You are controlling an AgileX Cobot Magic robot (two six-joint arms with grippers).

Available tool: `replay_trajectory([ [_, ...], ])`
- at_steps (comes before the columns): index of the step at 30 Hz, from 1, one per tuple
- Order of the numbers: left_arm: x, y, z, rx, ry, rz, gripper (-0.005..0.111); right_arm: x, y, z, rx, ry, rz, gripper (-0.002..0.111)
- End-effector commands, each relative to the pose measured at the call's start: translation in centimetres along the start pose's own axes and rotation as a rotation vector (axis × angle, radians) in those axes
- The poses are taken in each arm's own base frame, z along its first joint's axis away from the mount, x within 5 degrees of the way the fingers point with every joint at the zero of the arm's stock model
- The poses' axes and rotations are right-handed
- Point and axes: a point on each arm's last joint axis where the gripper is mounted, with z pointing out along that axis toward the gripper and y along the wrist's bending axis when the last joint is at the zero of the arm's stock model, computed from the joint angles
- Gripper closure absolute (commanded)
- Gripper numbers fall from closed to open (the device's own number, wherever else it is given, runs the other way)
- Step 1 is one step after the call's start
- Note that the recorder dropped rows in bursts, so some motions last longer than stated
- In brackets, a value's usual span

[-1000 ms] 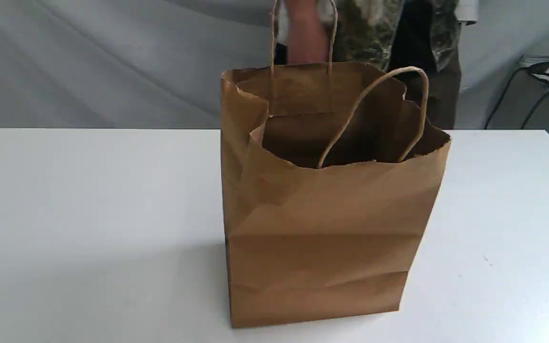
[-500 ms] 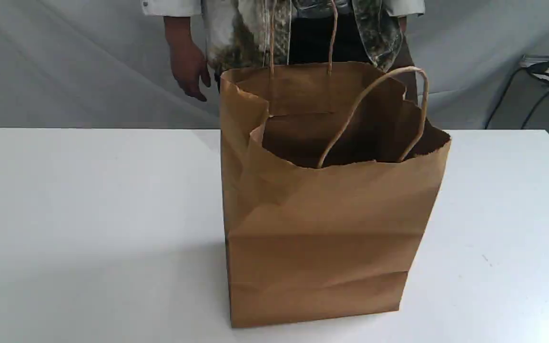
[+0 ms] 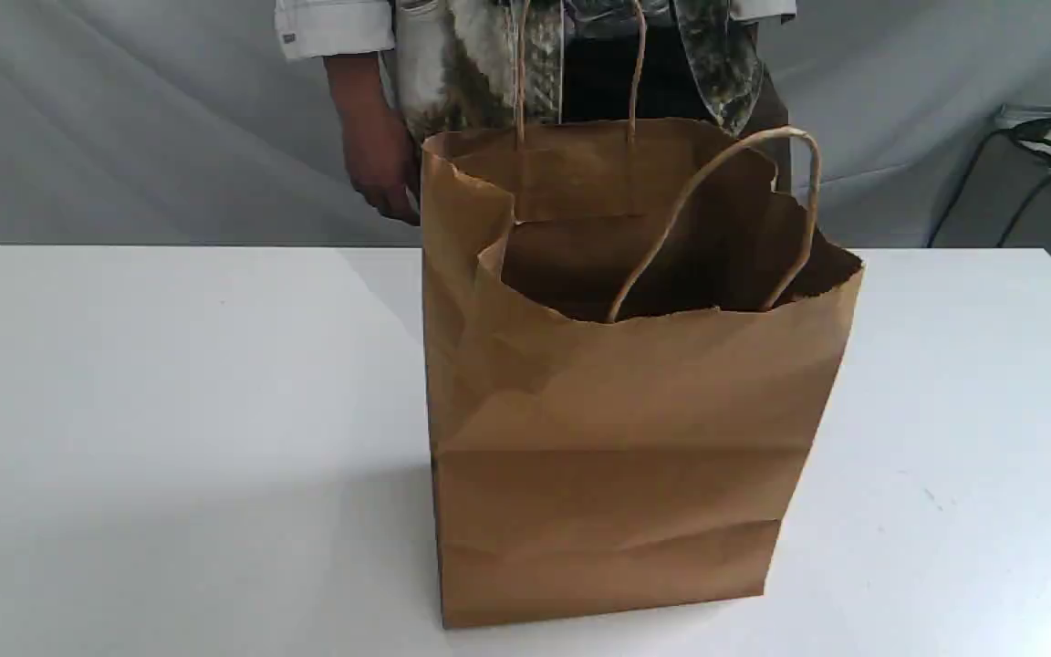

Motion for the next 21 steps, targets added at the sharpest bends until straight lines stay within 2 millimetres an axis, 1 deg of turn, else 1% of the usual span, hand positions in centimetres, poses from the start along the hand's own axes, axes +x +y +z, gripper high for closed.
replay_trajectory([
  [1, 0.2, 0.1, 0.0, -0.008, 0.003, 0.057, 0.107, 0.0, 0.0, 0.0, 0.003, -0.013, 0.008, 0.105],
  [4, 0.1, 0.4, 0.0, -0.039, -0.004, 0.104, 0.107, 0.0, 0.0, 0.0, 0.003, -0.013, 0.008, 0.105],
  [13, -0.3, 1.1, -0.1, -0.115, -0.056, -0.047, 0.107, 0.0, 0.0, 0.0, 0.003, -0.013, 0.008, 0.105],
  [16, -0.7, 1.2, -0.1, -0.134, -0.098, -0.010, 0.107, 0.0, 0.0, 0.0, 0.003, -0.013, 0.005, 0.105],
  [21, -0.8, 1.2, -0.1, -0.134, -0.103, -0.033, 0.107, 0.0, 0.0, 0.0, 0.003, -0.013, 0.005, 0.105],
])
